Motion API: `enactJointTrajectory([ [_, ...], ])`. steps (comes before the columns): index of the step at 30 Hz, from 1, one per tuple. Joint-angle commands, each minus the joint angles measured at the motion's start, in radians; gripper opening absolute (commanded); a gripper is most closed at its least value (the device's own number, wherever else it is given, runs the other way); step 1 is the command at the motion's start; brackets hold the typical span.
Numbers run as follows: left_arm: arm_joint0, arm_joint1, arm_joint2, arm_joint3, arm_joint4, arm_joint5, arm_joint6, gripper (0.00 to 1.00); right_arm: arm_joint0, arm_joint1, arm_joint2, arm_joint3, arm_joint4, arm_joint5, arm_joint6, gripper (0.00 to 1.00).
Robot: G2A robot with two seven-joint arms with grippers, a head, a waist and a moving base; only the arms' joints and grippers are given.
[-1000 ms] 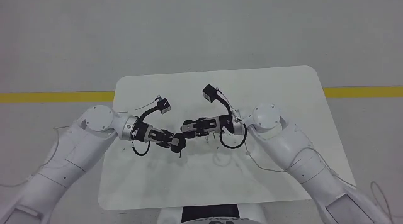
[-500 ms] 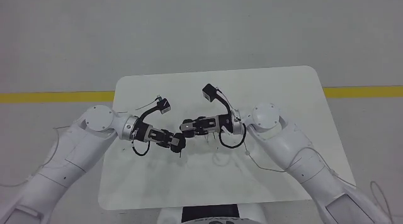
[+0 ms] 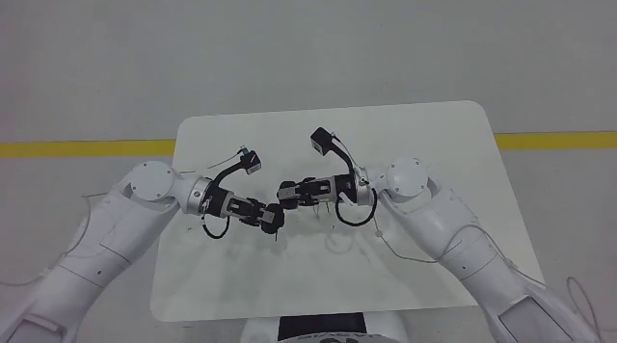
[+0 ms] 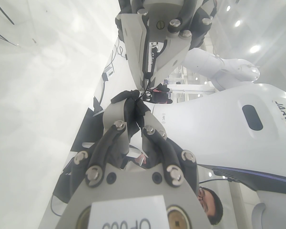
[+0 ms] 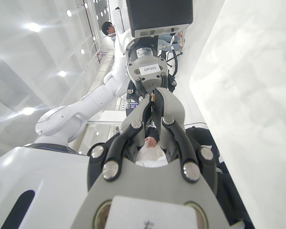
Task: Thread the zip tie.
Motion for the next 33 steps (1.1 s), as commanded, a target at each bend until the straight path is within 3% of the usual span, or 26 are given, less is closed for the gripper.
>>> enactJointTrajectory([
  [1,0.000,0.000,0.000,0.000,0.000,0.000,0.000,0.00,-0.001,0.000,0.001,0.000,0.000,0.000,-0.002,0.03],
  [13,0.000,0.000,0.000,0.000,0.000,0.000,0.000,0.00,-0.008,0.003,0.010,-0.002,0.005,-0.009,-0.009,0.00],
  [14,0.000,0.000,0.000,0.000,0.000,0.000,0.000,0.35,-0.009,0.004,0.011,-0.003,0.005,-0.009,-0.009,0.00],
  [15,0.000,0.000,0.000,0.000,0.000,0.000,0.000,1.00,-0.010,0.004,0.011,-0.003,0.005,-0.010,-0.010,0.00],
  [33,0.000,0.000,0.000,0.000,0.000,0.000,0.000,1.00,-0.041,0.012,0.048,-0.019,0.003,-0.008,-0.084,0.00],
])
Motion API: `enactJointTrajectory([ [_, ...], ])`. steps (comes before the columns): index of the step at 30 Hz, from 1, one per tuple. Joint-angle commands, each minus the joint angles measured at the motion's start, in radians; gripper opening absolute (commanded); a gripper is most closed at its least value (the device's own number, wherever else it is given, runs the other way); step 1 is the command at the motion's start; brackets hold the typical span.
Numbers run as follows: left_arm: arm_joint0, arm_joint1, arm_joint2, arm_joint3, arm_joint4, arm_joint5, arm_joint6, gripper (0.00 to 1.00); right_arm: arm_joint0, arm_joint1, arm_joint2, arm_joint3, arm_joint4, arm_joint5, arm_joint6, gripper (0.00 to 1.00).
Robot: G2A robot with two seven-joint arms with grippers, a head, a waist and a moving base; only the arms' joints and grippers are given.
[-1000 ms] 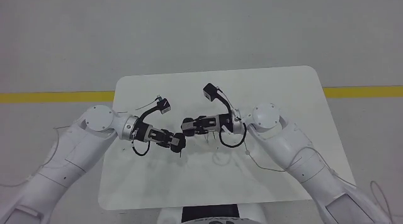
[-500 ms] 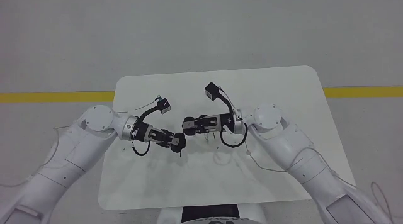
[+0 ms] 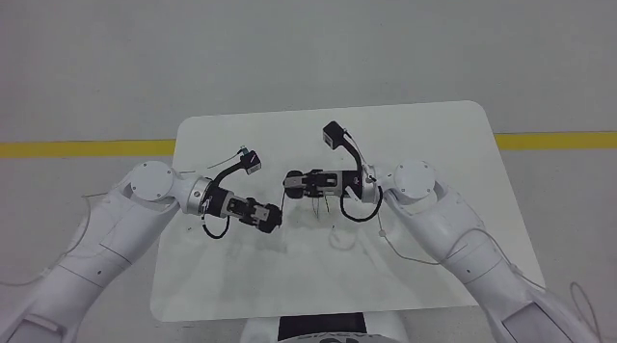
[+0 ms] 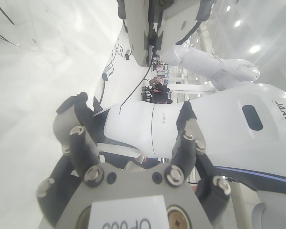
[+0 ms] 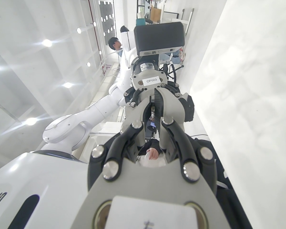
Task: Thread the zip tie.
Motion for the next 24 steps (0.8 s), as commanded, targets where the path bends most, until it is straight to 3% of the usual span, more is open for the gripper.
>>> enactJointTrajectory([
  [1,0.000,0.000,0.000,0.000,0.000,0.000,0.000,1.00,-0.004,0.001,0.002,-0.005,-0.005,0.003,-0.013,0.00],
  [13,0.000,0.000,0.000,0.000,0.000,0.000,0.000,1.00,-0.011,0.001,0.005,-0.011,-0.017,0.005,-0.046,0.00],
  [16,0.010,-0.002,-0.011,-0.001,0.012,0.000,0.078,1.00,-0.021,0.001,0.010,-0.019,-0.028,0.002,-0.088,0.00],
  [20,0.067,-0.014,-0.098,-0.051,0.000,0.000,0.209,1.00,-0.053,-0.005,0.023,-0.030,0.010,-0.025,-0.205,0.00],
  [24,0.130,-0.035,-0.191,-0.087,0.014,0.000,0.240,1.00,-0.076,-0.014,0.025,-0.038,0.084,-0.059,-0.267,0.00],
])
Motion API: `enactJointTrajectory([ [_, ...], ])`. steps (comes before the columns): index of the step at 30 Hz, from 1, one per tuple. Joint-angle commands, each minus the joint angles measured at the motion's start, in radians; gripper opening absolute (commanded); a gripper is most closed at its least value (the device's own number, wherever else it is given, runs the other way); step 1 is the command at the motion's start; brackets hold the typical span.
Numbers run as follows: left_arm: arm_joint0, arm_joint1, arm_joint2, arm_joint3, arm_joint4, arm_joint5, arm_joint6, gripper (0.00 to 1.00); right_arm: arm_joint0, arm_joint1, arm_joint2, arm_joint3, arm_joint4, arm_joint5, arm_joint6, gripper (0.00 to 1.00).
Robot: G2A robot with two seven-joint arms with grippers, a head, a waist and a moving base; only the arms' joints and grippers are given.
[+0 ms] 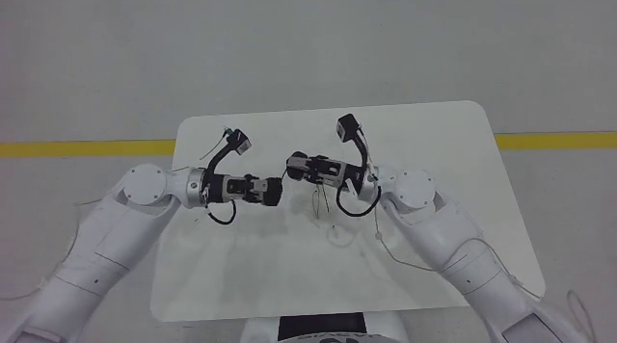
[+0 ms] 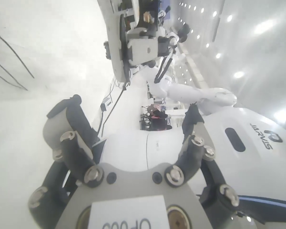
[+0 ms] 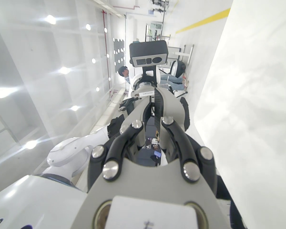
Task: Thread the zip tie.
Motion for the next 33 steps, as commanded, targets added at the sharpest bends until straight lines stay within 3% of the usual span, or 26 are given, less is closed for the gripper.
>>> enactJointTrajectory([
  [1,0.031,-0.013,-0.043,-0.016,0.012,0.000,0.004,1.00,-0.008,-0.004,0.003,0.001,0.043,-0.017,-0.019,0.00],
  [5,0.070,-0.043,-0.109,-0.027,0.021,0.000,0.019,1.00,-0.019,-0.010,0.005,-0.002,0.079,-0.041,-0.053,0.00],
  [15,0.070,-0.043,-0.109,-0.027,0.021,0.000,0.019,1.00,-0.017,-0.010,0.006,-0.001,0.069,-0.048,-0.056,0.00],
  [19,0.082,-0.047,-0.116,-0.041,0.016,0.000,0.059,1.00,-0.036,-0.015,0.013,-0.023,0.079,-0.048,-0.125,0.00],
  [23,0.108,-0.059,-0.145,-0.046,-0.026,0.000,0.055,1.00,-0.056,-0.024,0.009,-0.034,0.111,-0.057,-0.204,0.00],
  [28,0.120,-0.080,-0.175,-0.037,-0.027,0.000,0.050,1.00,-0.064,-0.039,-0.005,-0.037,0.137,-0.058,-0.293,0.00],
  [30,0.125,-0.090,-0.179,-0.041,-0.026,0.000,0.046,1.00,-0.066,-0.043,-0.012,-0.039,0.154,-0.055,-0.300,0.00],
  [33,0.125,-0.090,-0.179,-0.041,-0.026,0.000,0.046,1.00,-0.066,-0.043,-0.012,-0.039,0.154,-0.055,-0.300,0.00],
])
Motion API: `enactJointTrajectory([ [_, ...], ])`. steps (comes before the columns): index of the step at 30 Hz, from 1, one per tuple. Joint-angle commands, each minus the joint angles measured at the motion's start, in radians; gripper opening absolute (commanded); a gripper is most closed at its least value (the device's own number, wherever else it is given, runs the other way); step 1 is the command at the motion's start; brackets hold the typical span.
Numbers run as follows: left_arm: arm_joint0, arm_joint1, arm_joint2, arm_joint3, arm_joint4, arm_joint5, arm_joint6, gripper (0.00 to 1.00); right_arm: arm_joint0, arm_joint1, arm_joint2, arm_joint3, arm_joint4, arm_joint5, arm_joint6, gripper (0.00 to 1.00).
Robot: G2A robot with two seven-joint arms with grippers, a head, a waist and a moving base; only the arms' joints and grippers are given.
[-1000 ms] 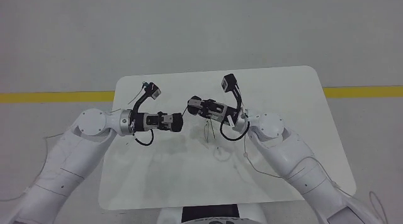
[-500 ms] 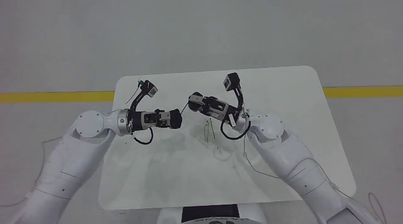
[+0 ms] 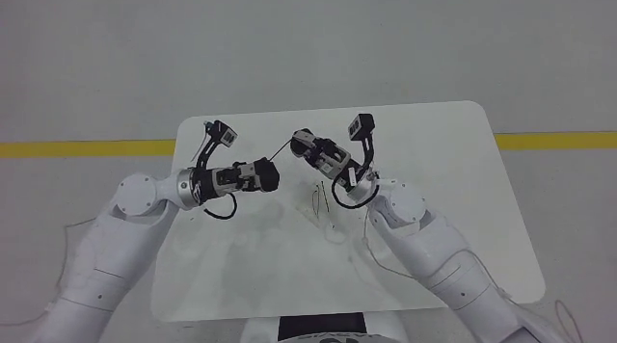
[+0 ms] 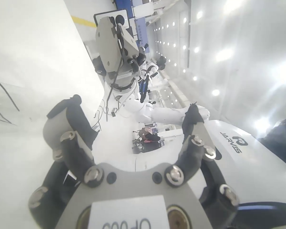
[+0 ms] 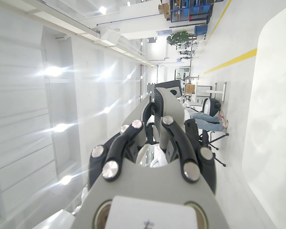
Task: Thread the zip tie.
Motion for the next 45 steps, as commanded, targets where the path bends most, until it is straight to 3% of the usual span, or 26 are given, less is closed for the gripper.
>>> enactJointTrajectory([
  [1,0.000,0.001,0.000,0.000,0.000,0.000,0.000,1.00,0.000,0.000,0.000,0.000,-0.001,0.000,0.001,0.00],
  [7,0.004,-0.002,0.007,-0.001,-0.018,0.004,0.016,1.00,-0.006,-0.001,0.006,-0.004,0.006,-0.004,-0.019,0.00],
  [10,0.002,-0.009,0.026,0.021,-0.038,0.000,0.039,1.00,-0.023,-0.005,0.013,-0.018,0.015,-0.013,-0.066,0.00],
  [14,-0.003,-0.031,0.036,0.042,-0.057,0.000,0.094,1.00,-0.041,-0.017,0.002,-0.027,0.015,-0.034,-0.146,0.00],
  [24,-0.026,-0.091,0.023,0.079,-0.022,0.000,0.129,1.00,-0.057,-0.046,-0.050,-0.020,-0.010,-0.037,-0.265,0.00],
  [33,-0.026,-0.091,0.023,0.079,-0.022,0.000,0.129,1.00,-0.055,-0.048,-0.049,-0.019,-0.050,-0.055,-0.283,0.00],
  [37,-0.016,-0.094,0.025,0.069,-0.019,0.000,0.177,1.00,-0.065,-0.050,-0.048,-0.033,-0.101,-0.044,-0.301,0.00],
  [45,-0.014,-0.096,0.020,0.067,-0.022,0.000,0.182,1.00,-0.070,-0.055,-0.046,-0.040,-0.133,-0.036,-0.307,0.00],
])
